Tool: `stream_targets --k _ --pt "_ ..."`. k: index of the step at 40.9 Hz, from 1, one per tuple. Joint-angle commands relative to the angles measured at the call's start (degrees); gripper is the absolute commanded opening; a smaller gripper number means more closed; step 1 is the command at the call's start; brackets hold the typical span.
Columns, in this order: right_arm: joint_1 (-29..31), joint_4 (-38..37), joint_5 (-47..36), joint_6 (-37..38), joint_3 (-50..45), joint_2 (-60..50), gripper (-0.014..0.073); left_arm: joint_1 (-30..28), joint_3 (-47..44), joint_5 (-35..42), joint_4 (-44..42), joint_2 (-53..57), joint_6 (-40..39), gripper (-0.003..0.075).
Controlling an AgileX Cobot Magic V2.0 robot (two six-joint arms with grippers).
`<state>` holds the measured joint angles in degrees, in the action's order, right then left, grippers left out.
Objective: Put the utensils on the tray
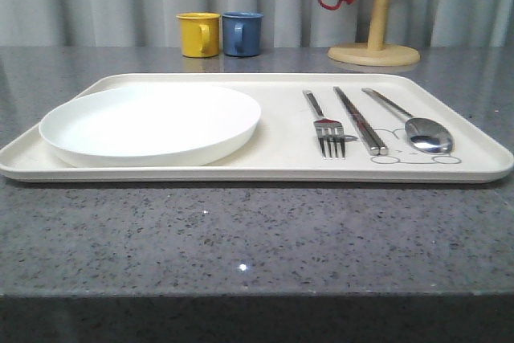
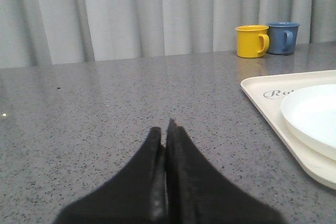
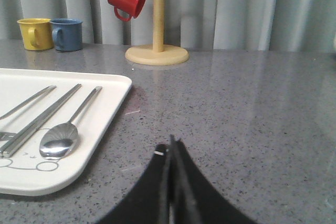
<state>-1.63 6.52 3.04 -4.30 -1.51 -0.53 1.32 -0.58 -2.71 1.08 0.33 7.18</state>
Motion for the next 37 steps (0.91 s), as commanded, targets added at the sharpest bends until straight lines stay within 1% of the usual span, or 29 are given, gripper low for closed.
stream_targets --k 1,8,12,14,18,20,37 --pt "0.3 0.3 -5.1 -0.4 0.2 -1.0 -0.0068 -0.1 0.2 4.8 0.6 1.3 0.0 -0.0018" --pt "0.3 0.3 -6.7 0.0 0.0 -1.0 -0.0068 -0.1 0.2 4.8 0.6 1.3 0.0 -0.0018" --pt "0.3 -0.4 -6.7 2.9 0.0 -1.0 -0.0068 -0.1 0.2 4.8 0.6 1.3 0.0 -0.0018" --pt "0.3 -1.9 -6.8 4.7 0.0 -1.0 -0.0068 -0.1 0.2 4.8 0.6 1.3 0.0 -0.0018" --pt "0.3 -7.9 -7.4 8.3 0.0 -1.0 -0.0068 -0.1 0.2 4.8 0.6 1.3 0.0 -0.0018" --pt "0.3 -9.2 -7.6 9.7 0.0 -1.0 -0.0068 -0.1 0.2 4.8 0.6 1.3 0.0 -0.0018" --pt "0.3 -7.6 -7.6 9.9 0.0 -1.0 -0.0068 -0.1 0.2 4.8 0.6 1.3 0.0 -0.0018"
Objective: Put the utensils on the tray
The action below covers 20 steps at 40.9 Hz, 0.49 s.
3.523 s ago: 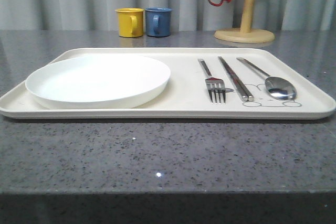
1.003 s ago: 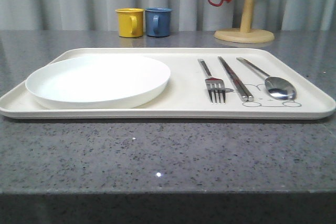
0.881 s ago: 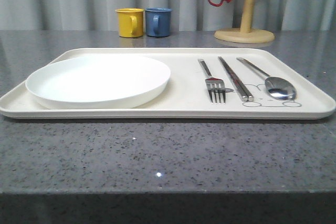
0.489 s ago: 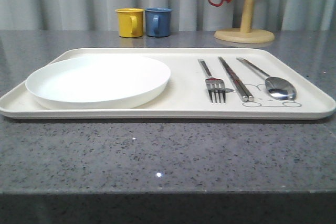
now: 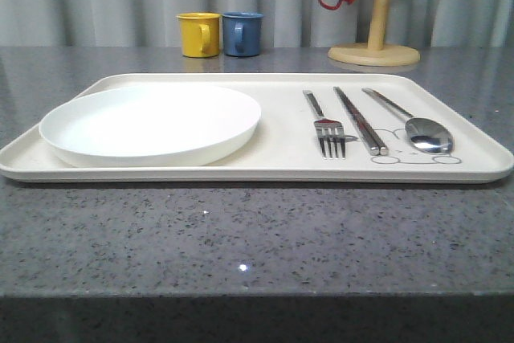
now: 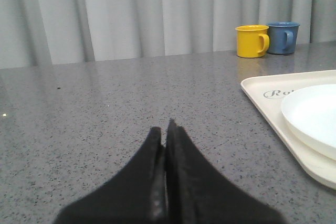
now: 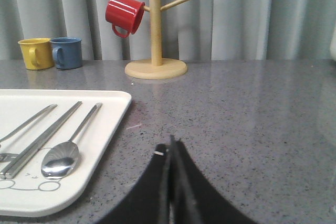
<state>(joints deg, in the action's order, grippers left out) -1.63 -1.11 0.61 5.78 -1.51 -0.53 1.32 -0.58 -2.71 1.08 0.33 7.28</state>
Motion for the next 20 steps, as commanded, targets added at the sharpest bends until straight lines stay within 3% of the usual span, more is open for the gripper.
stream_targets --k 1,20 --pt "0.3 0.1 -5.1 -0.2 0.0 -1.0 -0.0068 -0.1 0.2 4.8 0.6 1.3 -0.1 -0.0018" --pt "0.3 1.1 -5.8 -1.5 0.0 -1.0 -0.0068 -0.1 0.2 4.8 0.6 1.3 -0.1 -0.0018"
